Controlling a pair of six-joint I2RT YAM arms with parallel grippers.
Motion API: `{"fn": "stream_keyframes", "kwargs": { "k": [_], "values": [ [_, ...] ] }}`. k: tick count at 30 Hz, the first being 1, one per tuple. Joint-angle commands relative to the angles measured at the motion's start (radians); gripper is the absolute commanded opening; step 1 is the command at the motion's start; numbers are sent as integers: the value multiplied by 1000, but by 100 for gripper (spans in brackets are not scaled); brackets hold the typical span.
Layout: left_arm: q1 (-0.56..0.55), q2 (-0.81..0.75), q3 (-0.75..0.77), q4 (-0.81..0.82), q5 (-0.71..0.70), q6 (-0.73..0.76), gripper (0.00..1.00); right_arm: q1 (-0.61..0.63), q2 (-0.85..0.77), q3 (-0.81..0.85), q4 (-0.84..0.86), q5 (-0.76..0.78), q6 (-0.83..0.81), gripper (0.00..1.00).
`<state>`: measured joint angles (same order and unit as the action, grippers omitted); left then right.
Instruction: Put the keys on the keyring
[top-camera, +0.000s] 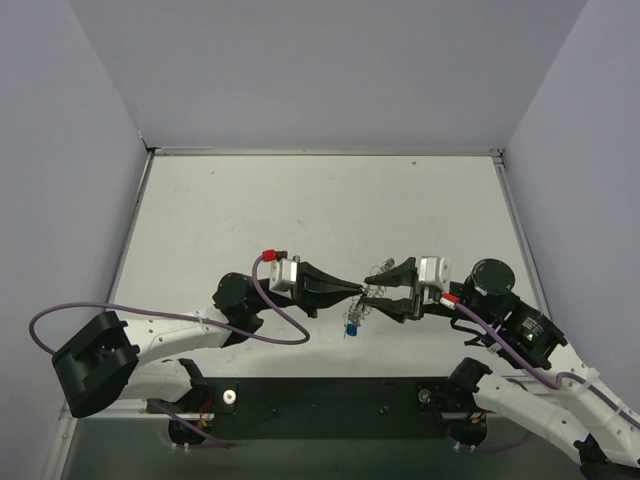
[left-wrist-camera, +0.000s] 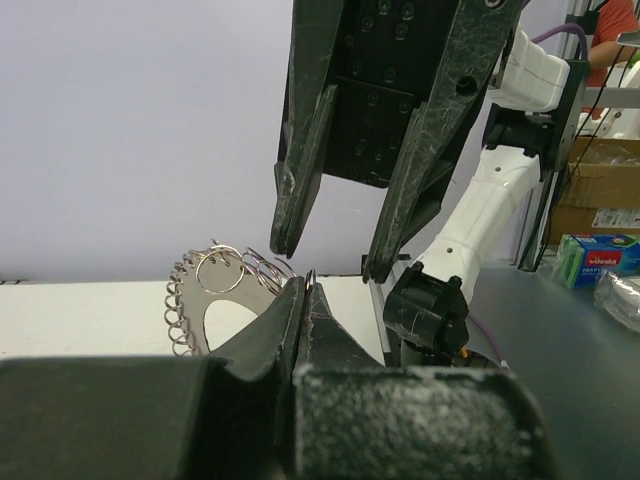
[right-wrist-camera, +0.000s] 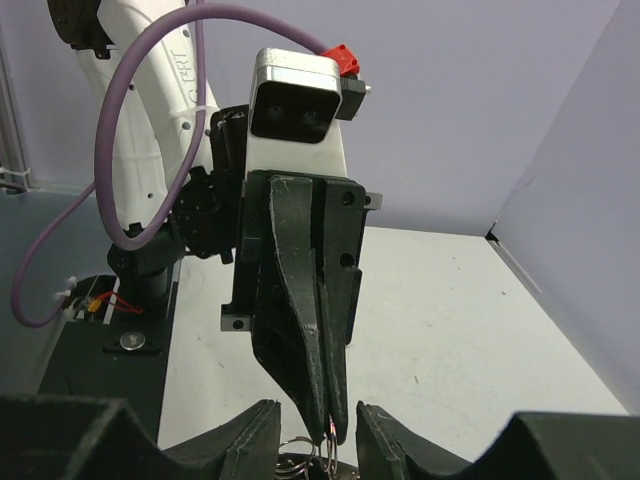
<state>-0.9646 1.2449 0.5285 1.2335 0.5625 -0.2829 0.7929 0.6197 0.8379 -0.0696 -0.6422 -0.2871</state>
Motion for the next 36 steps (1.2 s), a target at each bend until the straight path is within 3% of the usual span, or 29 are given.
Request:
{"fn": "stream_keyframes", "kwargs": {
  "k": [1,15,36],
  "values": [
    [10,-7,31,236,14,-18,0,-3,3,-16,60,-11,-9,36],
    [24,27,39,354,45,-75,0,-23,-3,-40,54,9,-14,30],
    [30,-5,42,360,42,-73,0,-50,-2,-62,27,-17,-3,25]
  ]
}}
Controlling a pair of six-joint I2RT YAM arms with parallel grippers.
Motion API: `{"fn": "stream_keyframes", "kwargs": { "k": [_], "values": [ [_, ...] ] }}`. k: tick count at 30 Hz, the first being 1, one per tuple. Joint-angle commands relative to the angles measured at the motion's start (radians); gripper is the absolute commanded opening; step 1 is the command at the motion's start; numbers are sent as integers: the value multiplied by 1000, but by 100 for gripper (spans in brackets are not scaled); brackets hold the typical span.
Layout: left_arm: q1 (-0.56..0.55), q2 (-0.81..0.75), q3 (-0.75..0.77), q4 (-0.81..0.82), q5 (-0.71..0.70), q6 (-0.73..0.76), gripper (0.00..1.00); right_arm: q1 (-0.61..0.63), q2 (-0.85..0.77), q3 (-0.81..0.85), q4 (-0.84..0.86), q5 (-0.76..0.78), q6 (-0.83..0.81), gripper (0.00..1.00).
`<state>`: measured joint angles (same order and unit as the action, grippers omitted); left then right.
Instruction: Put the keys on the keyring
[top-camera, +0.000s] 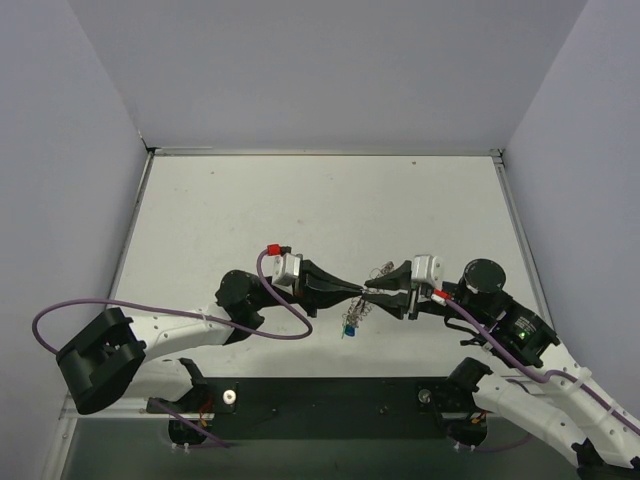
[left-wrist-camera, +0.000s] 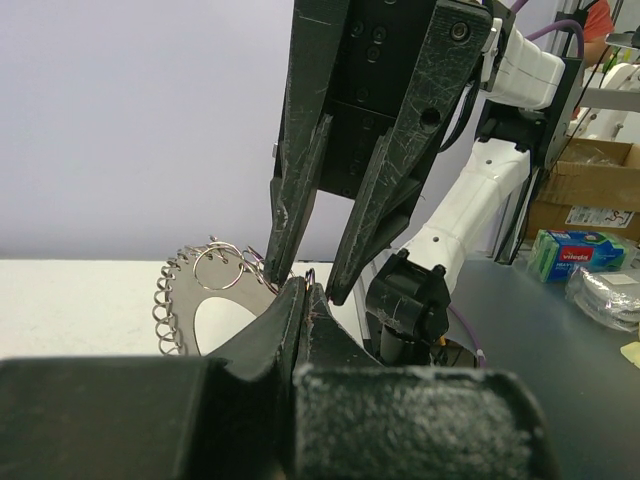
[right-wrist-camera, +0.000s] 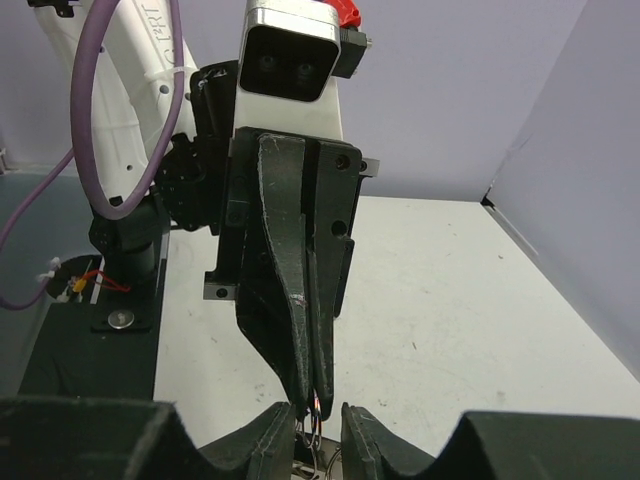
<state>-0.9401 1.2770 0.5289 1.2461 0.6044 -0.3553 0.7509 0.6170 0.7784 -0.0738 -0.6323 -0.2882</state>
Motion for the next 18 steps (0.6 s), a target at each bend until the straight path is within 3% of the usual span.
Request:
{"fn": "stream_keyframes", "kwargs": {
  "k": [1,10,15,18],
  "values": [
    [7,-39,42,348,0,-1,0,-8,1,-4,29,-29,0,25],
    [9,-48,40,357,0,-7,0,-15,9,-4,19,-40,-5,19],
    [8,-45,42,366,3,-13,0,-18,16,1,16,-56,-6,2],
    [11,-48,40,366,5,-14,0,-21,20,2,11,-63,-9,0]
  ]
}}
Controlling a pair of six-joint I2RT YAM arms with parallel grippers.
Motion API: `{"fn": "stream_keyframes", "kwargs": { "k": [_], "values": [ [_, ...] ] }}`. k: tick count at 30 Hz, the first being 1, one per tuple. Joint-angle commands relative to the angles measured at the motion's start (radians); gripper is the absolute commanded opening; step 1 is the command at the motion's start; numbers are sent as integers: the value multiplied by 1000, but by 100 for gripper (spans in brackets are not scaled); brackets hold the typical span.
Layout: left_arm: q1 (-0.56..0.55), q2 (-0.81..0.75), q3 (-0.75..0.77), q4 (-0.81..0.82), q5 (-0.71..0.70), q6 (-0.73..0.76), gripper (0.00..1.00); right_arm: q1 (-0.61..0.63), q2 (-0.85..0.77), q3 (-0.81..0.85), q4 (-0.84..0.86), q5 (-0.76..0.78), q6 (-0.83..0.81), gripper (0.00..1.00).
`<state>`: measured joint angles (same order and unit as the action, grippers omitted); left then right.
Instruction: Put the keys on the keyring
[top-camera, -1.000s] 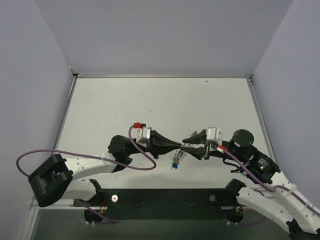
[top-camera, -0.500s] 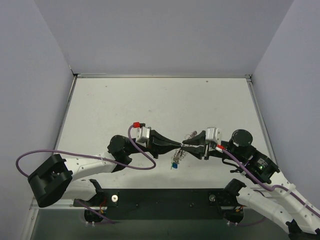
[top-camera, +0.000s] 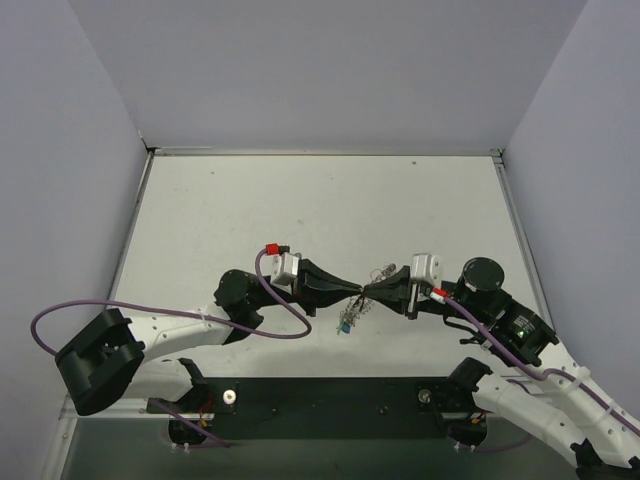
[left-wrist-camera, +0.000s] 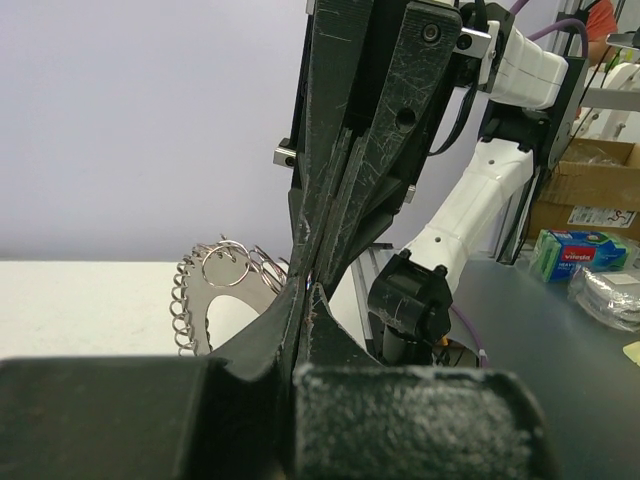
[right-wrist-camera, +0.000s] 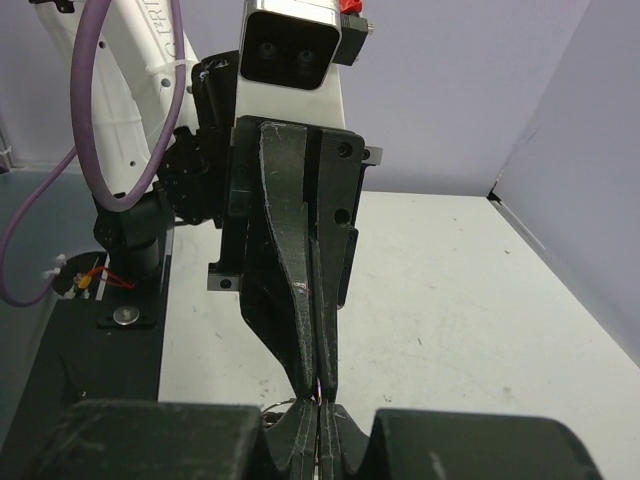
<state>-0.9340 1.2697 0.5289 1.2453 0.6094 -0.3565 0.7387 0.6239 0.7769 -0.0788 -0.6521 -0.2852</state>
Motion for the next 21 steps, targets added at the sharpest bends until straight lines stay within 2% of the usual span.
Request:
{"fn": "stream_keyframes", "kwargs": {
  "k": [1,9,13,17,21],
  "values": [
    [6,-44,39,367,-2,-15,0,-10,10,5,13,-43,-14,0],
    [21,-62,37,338,-10,-18,0,-19,20,33,-9,-55,-14,0],
    [24,-104,51,214,-7,30,2,-22,51,81,-70,-55,-11,0],
    [26,-185,77,-43,-22,108,15,-24,100,154,-134,-70,-12,0],
    [26,-251,118,-272,-42,195,37,-25,135,197,-188,-83,-22,0]
  ]
}}
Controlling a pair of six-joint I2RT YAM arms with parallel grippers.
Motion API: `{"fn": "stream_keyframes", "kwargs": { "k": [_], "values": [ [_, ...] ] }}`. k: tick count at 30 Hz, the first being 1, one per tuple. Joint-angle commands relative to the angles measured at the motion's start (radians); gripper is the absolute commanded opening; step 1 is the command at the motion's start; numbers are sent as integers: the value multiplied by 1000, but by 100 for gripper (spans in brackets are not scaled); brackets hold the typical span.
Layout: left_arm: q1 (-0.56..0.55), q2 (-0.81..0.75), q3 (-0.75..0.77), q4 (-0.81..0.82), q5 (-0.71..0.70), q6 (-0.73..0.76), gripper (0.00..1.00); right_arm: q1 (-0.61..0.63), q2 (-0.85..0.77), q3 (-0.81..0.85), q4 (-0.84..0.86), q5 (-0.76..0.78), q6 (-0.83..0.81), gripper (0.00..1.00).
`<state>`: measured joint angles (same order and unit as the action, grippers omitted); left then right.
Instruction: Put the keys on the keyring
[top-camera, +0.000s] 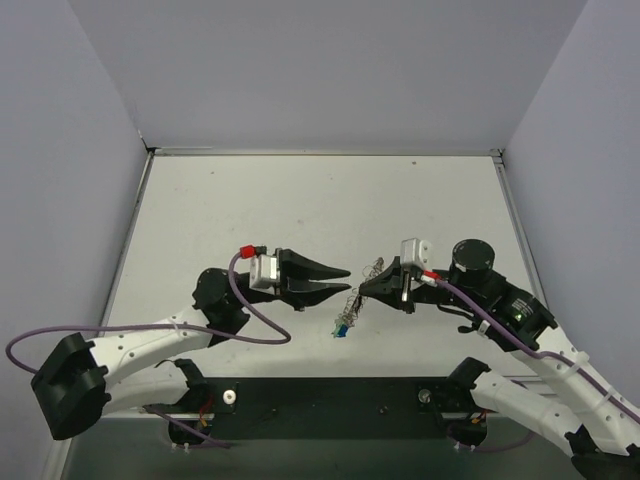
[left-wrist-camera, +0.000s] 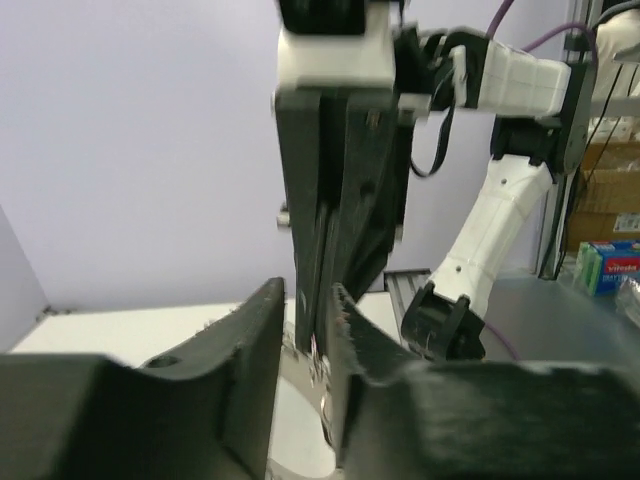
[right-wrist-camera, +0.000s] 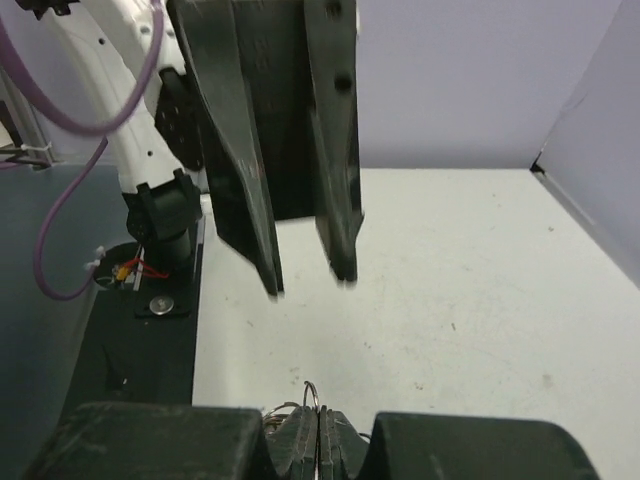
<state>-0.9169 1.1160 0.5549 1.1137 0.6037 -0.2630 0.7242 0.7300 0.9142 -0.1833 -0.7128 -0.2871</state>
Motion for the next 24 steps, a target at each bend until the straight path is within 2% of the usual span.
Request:
{"fn": "stream_keyframes", "kwargs": {
  "k": [1,4,6,10,15,20,24],
  "values": [
    [7,-119,108,-216,-41,114,39,-11,37,66,-94,-27,-23,0],
    [9,-156,138,-360,-54,159,52,-12,60,89,-120,-45,-32,0],
    [9,-168,172,-460,-55,207,54,-12,72,104,-136,-51,-41,0],
    [9,-176,293,-819,-68,307,57,-14,106,147,-179,-54,-66,0],
    [7,-145,460,-1173,-79,389,61,-12,201,235,-286,-63,-119,0],
    [9,-102,562,-1354,-79,416,66,-11,295,330,-395,-70,-165,0],
    [9,-42,660,-1501,-45,439,66,-5,370,403,-488,-63,-198,0]
  ]
}}
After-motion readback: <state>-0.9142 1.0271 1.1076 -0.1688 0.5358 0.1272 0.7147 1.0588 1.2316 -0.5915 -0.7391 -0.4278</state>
